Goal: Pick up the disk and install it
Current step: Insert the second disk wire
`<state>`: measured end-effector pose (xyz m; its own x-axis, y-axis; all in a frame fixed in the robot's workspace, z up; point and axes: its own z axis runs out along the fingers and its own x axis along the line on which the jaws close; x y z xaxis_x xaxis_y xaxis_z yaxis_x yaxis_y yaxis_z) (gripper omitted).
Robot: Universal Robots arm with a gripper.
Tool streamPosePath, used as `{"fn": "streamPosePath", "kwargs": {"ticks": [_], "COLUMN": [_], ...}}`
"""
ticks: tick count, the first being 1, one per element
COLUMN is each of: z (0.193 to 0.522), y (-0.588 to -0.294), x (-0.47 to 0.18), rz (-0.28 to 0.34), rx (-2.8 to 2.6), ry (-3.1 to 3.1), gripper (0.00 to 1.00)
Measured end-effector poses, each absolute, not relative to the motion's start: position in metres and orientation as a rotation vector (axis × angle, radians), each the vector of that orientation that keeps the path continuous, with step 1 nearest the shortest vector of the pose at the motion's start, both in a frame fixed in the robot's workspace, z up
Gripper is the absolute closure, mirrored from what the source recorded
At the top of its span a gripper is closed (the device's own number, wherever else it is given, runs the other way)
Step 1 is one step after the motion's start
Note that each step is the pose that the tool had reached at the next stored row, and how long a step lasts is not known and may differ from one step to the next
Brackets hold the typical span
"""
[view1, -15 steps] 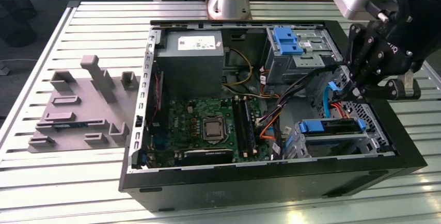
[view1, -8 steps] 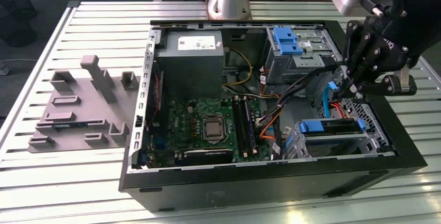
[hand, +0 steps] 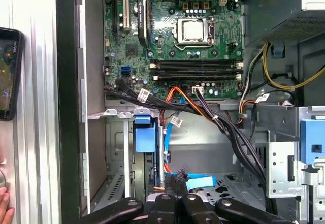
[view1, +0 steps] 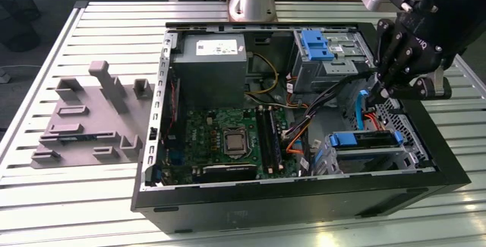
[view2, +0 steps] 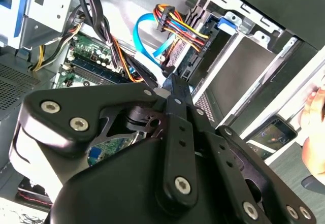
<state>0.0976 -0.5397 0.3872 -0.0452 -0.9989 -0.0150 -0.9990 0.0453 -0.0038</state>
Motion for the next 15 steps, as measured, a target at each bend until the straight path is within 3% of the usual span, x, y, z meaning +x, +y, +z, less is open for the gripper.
{"fn": "streamPosePath", "kwargs": {"ticks": [1,2,13,14,15], "z": [0.3875,0.3880,0.3842,0.3830,0.3819], "y": [-0.5397,-0.5396,-0.5358,-0.5355,-0.5354], "x": [0.0975,0.0975,0.0973,0.0973,0.0971], "rz": [0.012,0.012,-0.001,-0.003,-0.006], "rx": [-2.161,-2.161,-2.167,-2.167,-2.166], "ry": [2.261,2.262,2.245,2.243,2.241], "gripper": [0.89,0.82,0.82,0.75,0.75]}}
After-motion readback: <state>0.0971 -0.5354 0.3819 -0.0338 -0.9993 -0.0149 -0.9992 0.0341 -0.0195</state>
